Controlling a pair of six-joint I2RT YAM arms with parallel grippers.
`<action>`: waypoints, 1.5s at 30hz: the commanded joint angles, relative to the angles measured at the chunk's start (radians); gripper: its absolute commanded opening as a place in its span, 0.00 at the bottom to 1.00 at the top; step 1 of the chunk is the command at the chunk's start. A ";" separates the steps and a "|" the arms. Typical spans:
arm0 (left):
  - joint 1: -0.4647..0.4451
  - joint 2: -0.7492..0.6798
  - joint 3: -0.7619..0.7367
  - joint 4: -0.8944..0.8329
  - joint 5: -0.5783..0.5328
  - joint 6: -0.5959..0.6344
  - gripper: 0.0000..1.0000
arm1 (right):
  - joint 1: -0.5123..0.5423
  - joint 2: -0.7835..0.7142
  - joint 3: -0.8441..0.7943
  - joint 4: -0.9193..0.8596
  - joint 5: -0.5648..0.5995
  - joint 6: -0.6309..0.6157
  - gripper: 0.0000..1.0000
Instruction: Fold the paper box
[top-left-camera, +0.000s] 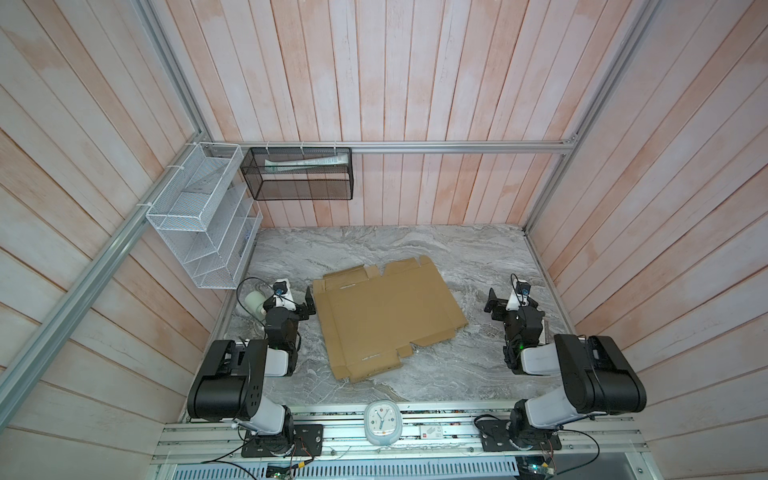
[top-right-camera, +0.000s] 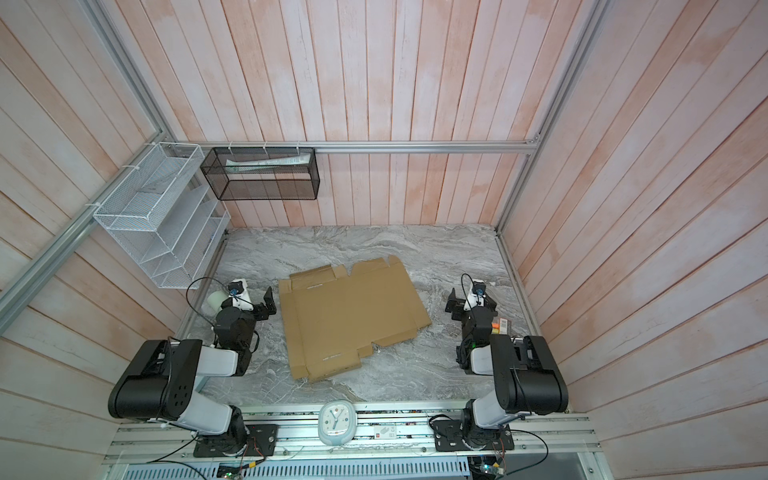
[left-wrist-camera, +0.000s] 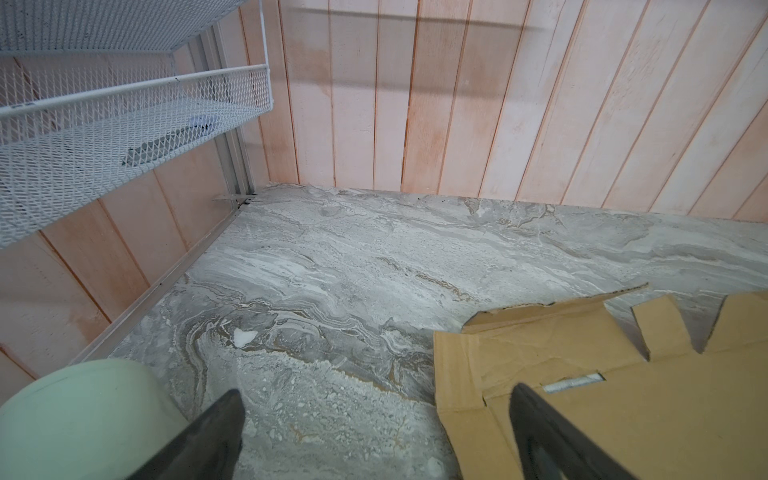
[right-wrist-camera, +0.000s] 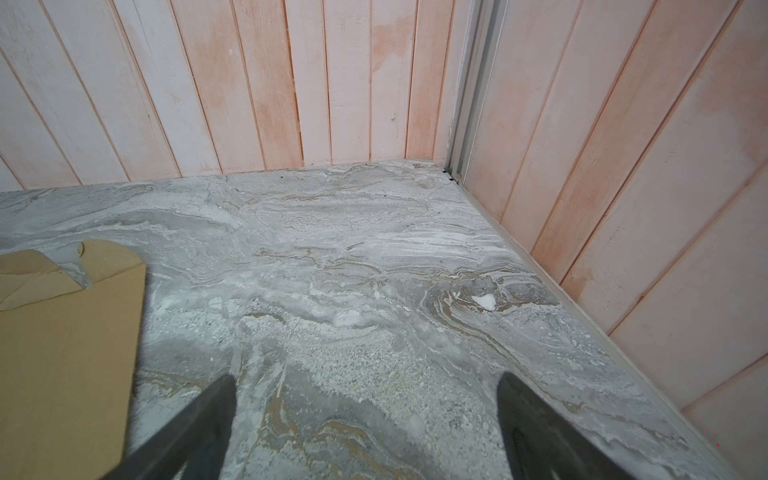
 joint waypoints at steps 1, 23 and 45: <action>0.001 0.010 0.017 0.006 0.002 0.013 1.00 | -0.004 -0.002 0.014 0.011 -0.005 0.007 0.98; 0.006 -0.011 0.024 -0.016 -0.034 -0.008 1.00 | -0.004 -0.002 0.014 0.011 -0.005 0.007 0.98; 0.125 -0.381 0.235 -0.726 0.043 -0.329 1.00 | -0.019 -0.203 0.218 -0.564 0.146 0.229 0.98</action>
